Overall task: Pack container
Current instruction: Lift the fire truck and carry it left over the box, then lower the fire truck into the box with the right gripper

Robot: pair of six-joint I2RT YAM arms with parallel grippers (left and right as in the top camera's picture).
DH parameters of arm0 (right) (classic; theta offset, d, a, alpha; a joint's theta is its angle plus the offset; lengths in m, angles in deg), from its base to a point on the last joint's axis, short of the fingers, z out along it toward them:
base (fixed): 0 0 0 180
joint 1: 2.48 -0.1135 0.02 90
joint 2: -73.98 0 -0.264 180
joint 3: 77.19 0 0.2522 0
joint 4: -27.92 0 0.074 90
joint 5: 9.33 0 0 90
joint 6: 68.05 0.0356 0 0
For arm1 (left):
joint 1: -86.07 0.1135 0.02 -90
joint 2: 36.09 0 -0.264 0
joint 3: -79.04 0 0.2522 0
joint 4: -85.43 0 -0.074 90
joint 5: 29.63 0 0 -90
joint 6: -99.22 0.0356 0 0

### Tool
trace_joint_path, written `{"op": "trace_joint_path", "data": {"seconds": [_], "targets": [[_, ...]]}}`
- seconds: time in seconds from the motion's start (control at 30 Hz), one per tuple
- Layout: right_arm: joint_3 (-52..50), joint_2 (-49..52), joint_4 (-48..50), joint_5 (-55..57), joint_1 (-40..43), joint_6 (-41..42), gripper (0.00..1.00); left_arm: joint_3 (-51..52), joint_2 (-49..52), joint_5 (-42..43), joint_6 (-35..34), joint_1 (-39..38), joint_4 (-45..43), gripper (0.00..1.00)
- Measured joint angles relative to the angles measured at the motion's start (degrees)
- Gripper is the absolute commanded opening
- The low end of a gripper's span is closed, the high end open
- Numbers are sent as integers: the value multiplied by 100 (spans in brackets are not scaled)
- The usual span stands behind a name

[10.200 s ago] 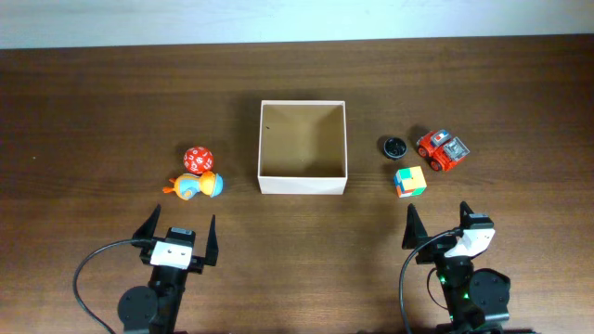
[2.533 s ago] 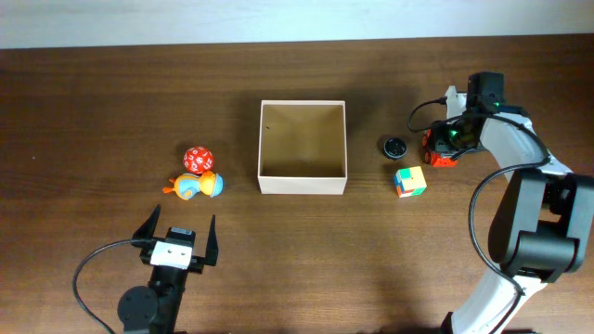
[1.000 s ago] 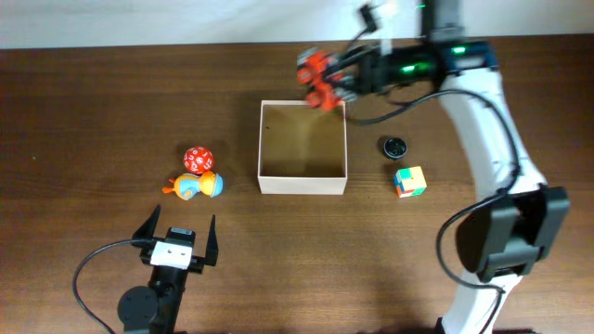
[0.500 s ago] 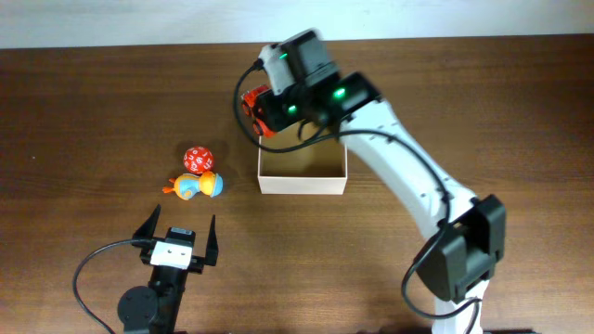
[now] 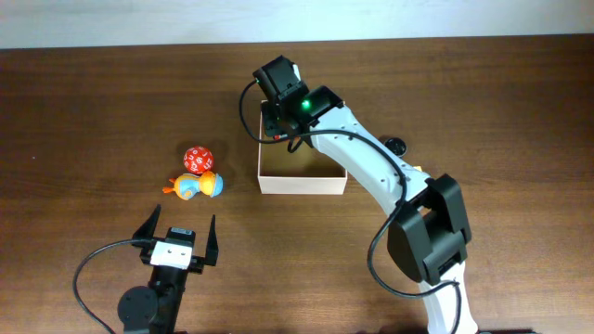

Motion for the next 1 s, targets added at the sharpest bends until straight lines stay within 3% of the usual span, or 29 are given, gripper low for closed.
{"op": "trace_joint_path", "data": {"seconds": [0.9,1.0], "targets": [[0,437,431,-33,0,1034,43,0,0,0,0,0,0,99],[0,435,442,-61,0,1045,61,0,0,0,0,0,0,99]]}}
